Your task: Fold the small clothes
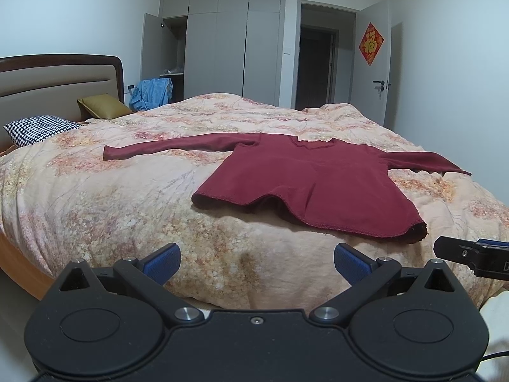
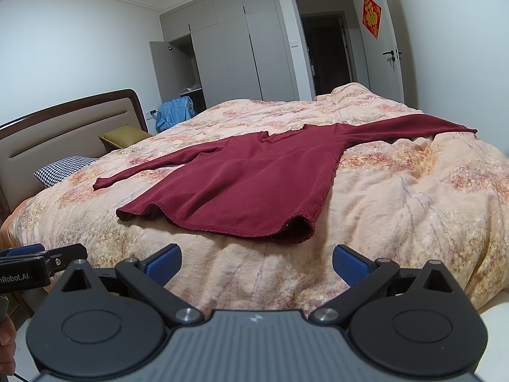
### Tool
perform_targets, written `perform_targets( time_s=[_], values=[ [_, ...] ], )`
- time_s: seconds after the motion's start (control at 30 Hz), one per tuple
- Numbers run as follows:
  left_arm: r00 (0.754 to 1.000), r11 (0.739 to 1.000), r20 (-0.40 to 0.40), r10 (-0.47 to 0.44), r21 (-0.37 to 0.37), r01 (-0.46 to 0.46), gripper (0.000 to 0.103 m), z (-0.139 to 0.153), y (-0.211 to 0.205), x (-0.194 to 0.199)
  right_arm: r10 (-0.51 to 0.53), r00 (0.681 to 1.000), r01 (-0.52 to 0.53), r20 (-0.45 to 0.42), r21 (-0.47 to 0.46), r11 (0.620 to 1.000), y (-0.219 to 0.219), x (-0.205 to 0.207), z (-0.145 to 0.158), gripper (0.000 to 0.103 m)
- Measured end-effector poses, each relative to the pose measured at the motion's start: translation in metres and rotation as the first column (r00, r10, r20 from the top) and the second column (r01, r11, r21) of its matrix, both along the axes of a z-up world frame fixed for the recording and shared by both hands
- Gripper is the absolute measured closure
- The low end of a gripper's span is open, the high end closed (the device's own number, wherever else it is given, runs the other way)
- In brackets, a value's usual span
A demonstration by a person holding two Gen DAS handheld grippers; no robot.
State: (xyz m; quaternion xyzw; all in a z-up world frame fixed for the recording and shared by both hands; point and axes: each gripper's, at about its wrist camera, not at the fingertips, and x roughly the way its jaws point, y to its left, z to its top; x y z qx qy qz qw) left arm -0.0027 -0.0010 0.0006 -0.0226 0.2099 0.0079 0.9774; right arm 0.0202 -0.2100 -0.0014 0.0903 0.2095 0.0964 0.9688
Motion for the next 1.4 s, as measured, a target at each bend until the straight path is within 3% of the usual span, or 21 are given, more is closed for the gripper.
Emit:
perform_targets(
  time_s=[0.57, 0.77, 0.9, 1.07, 1.4],
  values=[
    [1.000, 1.000, -0.004, 0.000, 0.013, 0.000, 0.001, 0.003, -0.004, 0.001, -0.001, 1.000, 0.001, -0.008, 0.009, 1.000, -0.001, 0.000, -0.001, 0.000],
    [0.999, 1.000, -0.035, 0.002, 0.019, -0.002, 0.001, 0.005, -0.001, 0.008, -0.010, 0.998, 0.012, -0.055, 0.031, 0.999, -0.005, 0.010, -0.003, 0.000],
    [0.999, 1.000, -0.047, -0.003, 0.027, 0.004, 0.001, 0.013, -0.001, 0.025, -0.022, 0.997, 0.028, -0.080, 0.071, 0.997, -0.013, 0.027, 0.004, 0.000],
    [0.993, 0.999, -0.110, 0.037, 0.018, -0.035, 0.001, 0.028, -0.001, 0.059, -0.067, 0.995, 0.070, -0.073, 0.037, 0.997, -0.019, 0.057, 0.024, 0.000],
    [0.993, 0.996, -0.094, 0.073, 0.058, -0.068, 0.001, 0.065, -0.014, 0.114, -0.109, 0.993, 0.112, -0.032, 0.075, 0.991, -0.048, 0.117, 0.051, 0.000]
  ],
)
